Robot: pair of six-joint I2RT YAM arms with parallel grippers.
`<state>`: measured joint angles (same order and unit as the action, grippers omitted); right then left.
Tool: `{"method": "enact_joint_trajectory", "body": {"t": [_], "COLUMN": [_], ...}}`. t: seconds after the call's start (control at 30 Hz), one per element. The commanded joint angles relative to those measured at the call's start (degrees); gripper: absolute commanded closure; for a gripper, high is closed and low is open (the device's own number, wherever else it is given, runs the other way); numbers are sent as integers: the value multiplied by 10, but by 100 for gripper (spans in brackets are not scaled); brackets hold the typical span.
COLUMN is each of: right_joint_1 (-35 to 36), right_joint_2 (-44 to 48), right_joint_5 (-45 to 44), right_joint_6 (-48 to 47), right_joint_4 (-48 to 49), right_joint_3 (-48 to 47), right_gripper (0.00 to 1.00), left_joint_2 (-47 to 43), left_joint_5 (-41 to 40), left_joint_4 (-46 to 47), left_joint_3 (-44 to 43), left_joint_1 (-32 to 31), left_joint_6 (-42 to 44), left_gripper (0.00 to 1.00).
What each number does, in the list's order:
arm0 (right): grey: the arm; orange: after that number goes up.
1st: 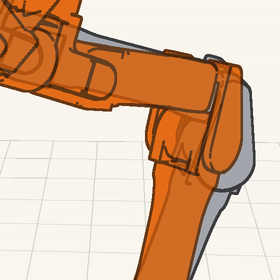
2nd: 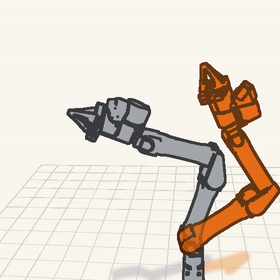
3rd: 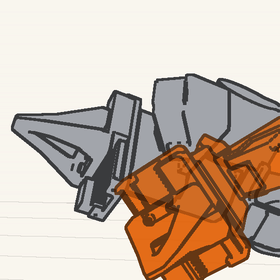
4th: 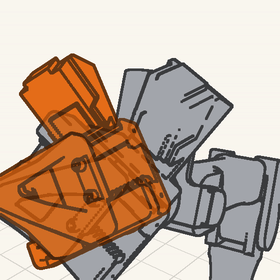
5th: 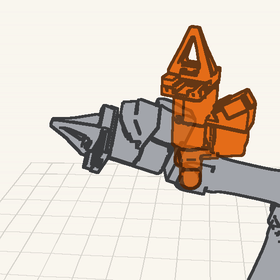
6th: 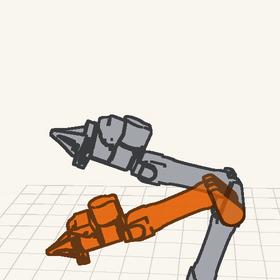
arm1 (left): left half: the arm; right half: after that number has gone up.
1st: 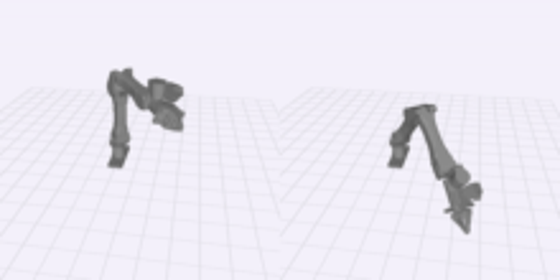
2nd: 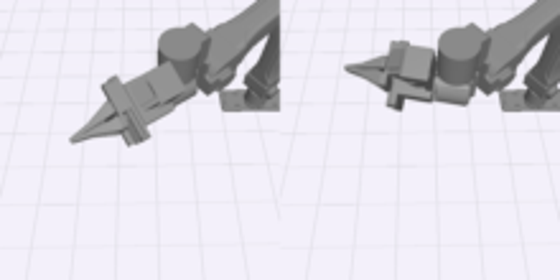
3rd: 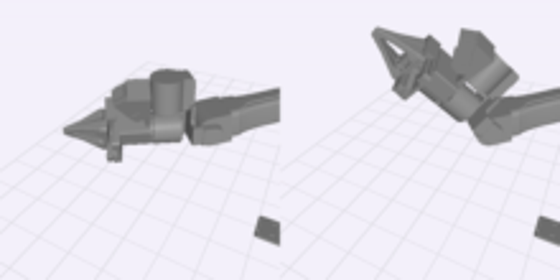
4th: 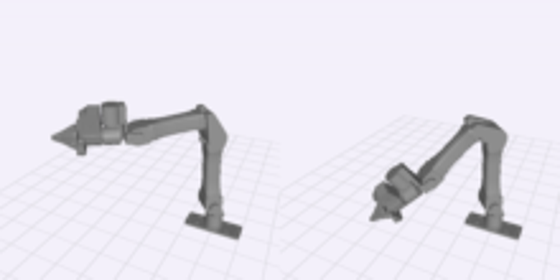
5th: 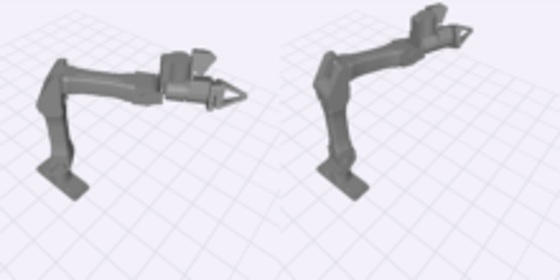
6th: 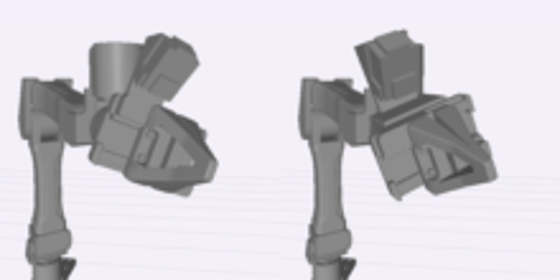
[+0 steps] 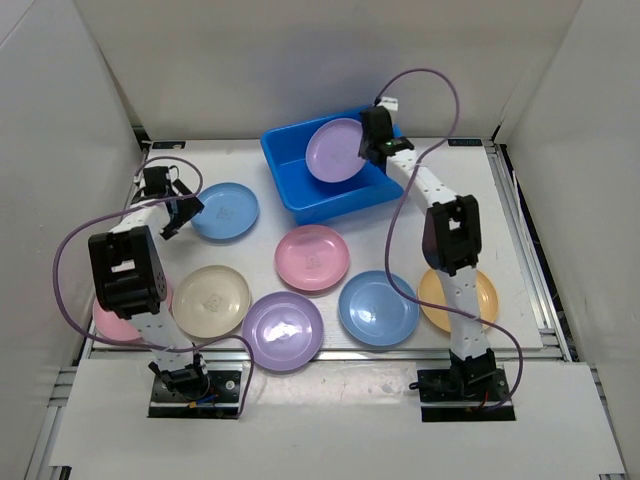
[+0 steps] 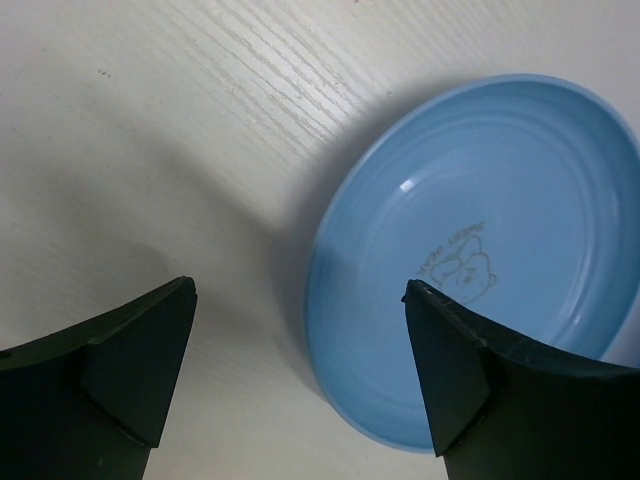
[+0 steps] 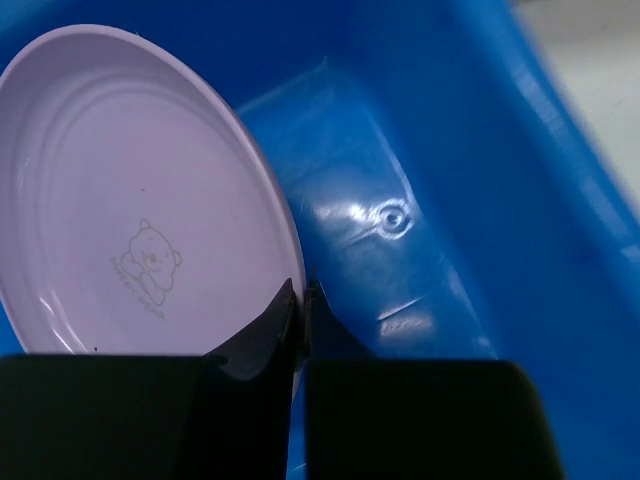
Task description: Place the plates into the plastic bin on the countertop
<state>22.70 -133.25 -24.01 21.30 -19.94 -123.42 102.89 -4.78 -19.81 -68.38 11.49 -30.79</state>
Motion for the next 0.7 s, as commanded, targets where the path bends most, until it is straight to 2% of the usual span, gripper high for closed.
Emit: {"method": "enact_joint_trajectory", "body": {"t": [0.0,0.17,0.3,0.5,0.57,0.67], "right_joint_1": [9,10,9,7,5,-2], "right_joint_2": [-5,-2,-17,-5,11,40], "right_joint_5": [-36,-17,-13,-8,1,15], "right_joint_6": [8,26,16,0,-12,-14], "right_joint_4": [-4,17,-1,3,4,-10], "right_joint_3": [-35,21,-5,-14,-17,-26], "right_gripper": [100,100,90,64,59,37], "left_joint_2": [15,35,50,82,89,96], "left_joint_5": [12,27,46,72,76,79], "left_joint_4": [-1,0,15,15,15,15], "left_joint_3": [-27,-28,-34,-48,-53,-53], "left_joint_1": [0,3,3,1,1,1], "left_joint_6": [26,40,46,48,48,47], "left_gripper": [8,9,10,17,24,41]}}
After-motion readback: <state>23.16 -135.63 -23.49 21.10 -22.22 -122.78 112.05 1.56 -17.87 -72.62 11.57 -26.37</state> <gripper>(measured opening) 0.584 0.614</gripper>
